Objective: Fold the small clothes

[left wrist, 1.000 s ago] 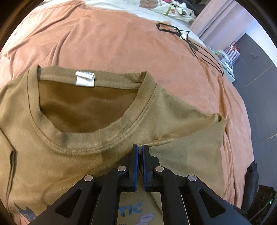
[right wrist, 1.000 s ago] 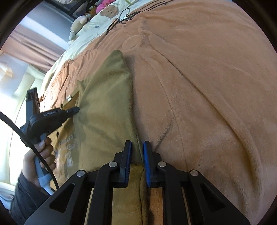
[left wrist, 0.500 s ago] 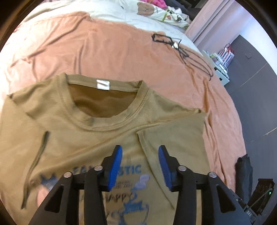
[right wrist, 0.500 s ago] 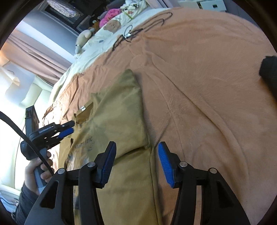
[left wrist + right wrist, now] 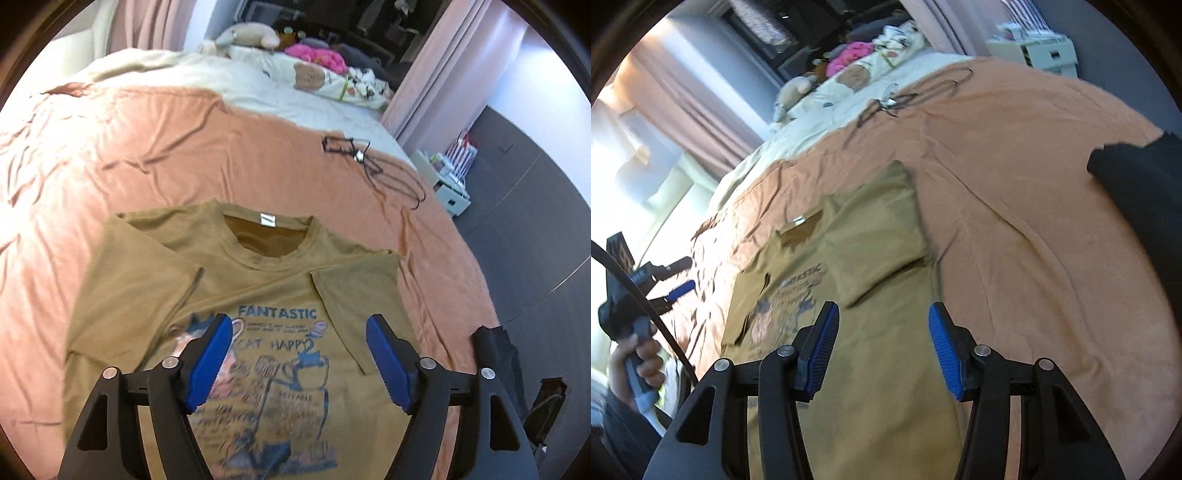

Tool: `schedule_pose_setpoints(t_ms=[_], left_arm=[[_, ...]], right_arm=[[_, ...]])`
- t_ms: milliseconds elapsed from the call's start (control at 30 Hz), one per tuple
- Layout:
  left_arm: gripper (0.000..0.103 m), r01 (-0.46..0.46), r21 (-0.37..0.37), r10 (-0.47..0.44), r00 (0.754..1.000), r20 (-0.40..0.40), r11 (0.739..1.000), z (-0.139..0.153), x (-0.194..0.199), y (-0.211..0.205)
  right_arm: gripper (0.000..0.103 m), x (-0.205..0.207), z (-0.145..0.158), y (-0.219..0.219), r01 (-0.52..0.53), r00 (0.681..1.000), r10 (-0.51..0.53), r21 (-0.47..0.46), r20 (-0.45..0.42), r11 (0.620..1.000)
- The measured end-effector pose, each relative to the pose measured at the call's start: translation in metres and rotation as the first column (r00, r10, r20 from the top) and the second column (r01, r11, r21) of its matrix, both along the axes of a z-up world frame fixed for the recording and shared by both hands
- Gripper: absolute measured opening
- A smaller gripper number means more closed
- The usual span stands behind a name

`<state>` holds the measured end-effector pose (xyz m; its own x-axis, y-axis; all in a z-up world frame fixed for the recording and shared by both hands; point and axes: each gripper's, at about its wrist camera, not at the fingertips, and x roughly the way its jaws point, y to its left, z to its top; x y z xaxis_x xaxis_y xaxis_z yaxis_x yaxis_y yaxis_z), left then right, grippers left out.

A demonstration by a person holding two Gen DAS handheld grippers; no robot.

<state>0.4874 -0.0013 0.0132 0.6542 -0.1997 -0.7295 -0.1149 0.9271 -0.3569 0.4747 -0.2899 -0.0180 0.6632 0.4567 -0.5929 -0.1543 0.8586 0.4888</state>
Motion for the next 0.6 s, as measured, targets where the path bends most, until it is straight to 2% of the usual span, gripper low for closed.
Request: schedule_pose_setpoints(t_ms=[133,200,233,267,367,600], left_arm=[[0.094,-0.02,0.014,0.019,0.998,0.051,1.0,0.022,-0.041,0.013],[0.096,-0.028,0.028,0.026,0.997,0.067,0.999,0.029,-0.058,0.02],[0.097,-0.031,0.033,0.028,0.997,0.074,0.999,0.032,-0.067,0.024],[0.098,-0.035,0.035,0.032,0.996,0.081,0.999,0.035,-0.077,0.028],[0.1,-0.051,0.042,0.047,0.995,0.089,0.998,0.041,-0.104,0.041],[0.1,-0.095,0.037,0.09,0.989,0.114,0.995,0.053,-0.171,0.076]], right_arm=[[0.049,-0.024,0.013,0.005,-0.021,1.0,0.022,-0.023,0.022,1.0],[0.049,-0.032,0.018,0.004,-0.026,0.999,0.026,-0.039,0.019,0.999],[0.058,-0.036,0.02,0.005,-0.028,0.999,0.029,-0.046,0.019,0.999],[0.067,-0.04,0.024,0.004,-0.029,0.999,0.03,-0.053,0.022,0.998],[0.077,-0.062,0.038,0.001,-0.029,0.998,0.033,-0.07,0.059,0.997],[0.079,-0.1,0.052,0.006,-0.038,0.996,0.046,-0.111,0.073,0.993]])
